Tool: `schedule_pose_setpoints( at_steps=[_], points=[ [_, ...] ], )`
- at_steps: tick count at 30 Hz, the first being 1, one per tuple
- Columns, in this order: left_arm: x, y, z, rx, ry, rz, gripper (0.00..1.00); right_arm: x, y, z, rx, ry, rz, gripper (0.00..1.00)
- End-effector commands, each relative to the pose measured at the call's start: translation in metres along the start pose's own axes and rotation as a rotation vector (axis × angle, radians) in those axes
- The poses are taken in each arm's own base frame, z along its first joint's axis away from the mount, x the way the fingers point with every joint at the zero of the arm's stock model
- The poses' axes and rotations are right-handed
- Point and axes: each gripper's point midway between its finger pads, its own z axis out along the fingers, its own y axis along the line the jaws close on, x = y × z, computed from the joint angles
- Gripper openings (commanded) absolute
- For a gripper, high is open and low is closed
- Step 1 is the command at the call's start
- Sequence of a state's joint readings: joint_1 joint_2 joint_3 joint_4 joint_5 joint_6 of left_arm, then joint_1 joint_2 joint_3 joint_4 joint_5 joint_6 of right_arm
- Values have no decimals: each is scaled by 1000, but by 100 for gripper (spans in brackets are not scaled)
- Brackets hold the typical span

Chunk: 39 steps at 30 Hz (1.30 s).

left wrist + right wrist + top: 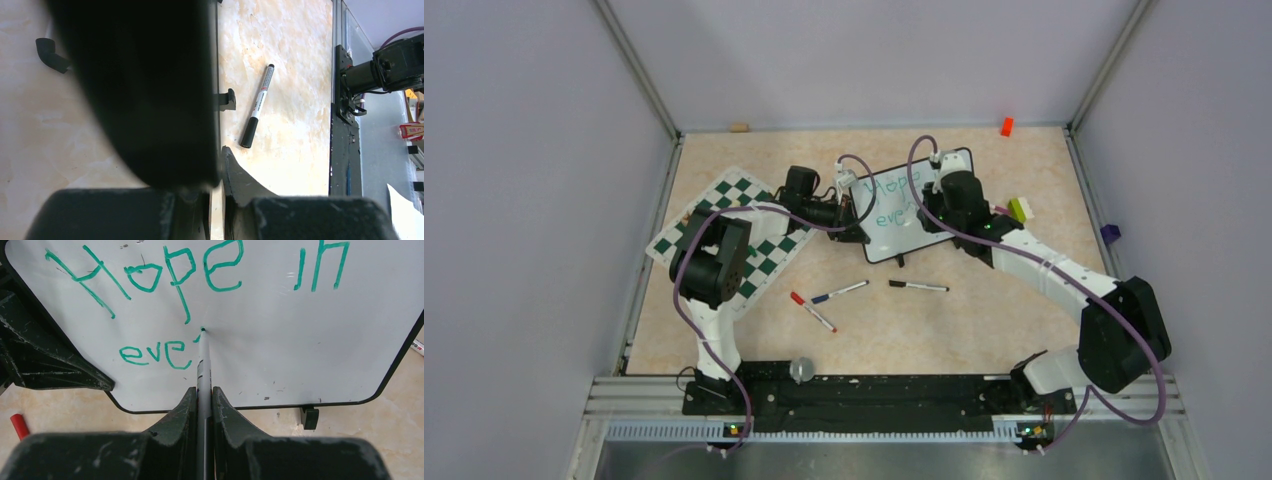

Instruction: Write a sentence on the whiteboard

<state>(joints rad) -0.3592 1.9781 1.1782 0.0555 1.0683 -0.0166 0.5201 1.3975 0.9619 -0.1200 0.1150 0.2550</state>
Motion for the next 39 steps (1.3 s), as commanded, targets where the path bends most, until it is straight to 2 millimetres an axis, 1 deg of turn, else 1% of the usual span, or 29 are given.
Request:
schedule_pose_setpoints(
  at_steps=[1,7,12,24,34,39],
  points=[
    [2,-8,5,17,20,43,0,-1,-6,-3,13,-19,6,0],
    [2,-8,5,19,20,44,0,13,-10,-4,19,6,6,0],
    [2,-8,5,17,20,43,0,16,-10,-5,18,8,7,0],
    [3,-8,5,17,21,44,0,-10,-3,-2,0,-36,-3,0],
    [3,-8,5,17,20,42,0,-22,0,0,-4,-53,-4,0],
    [3,-8,5,17,20,43,0,-22,-8,2,28,-53,2,0]
  ],
)
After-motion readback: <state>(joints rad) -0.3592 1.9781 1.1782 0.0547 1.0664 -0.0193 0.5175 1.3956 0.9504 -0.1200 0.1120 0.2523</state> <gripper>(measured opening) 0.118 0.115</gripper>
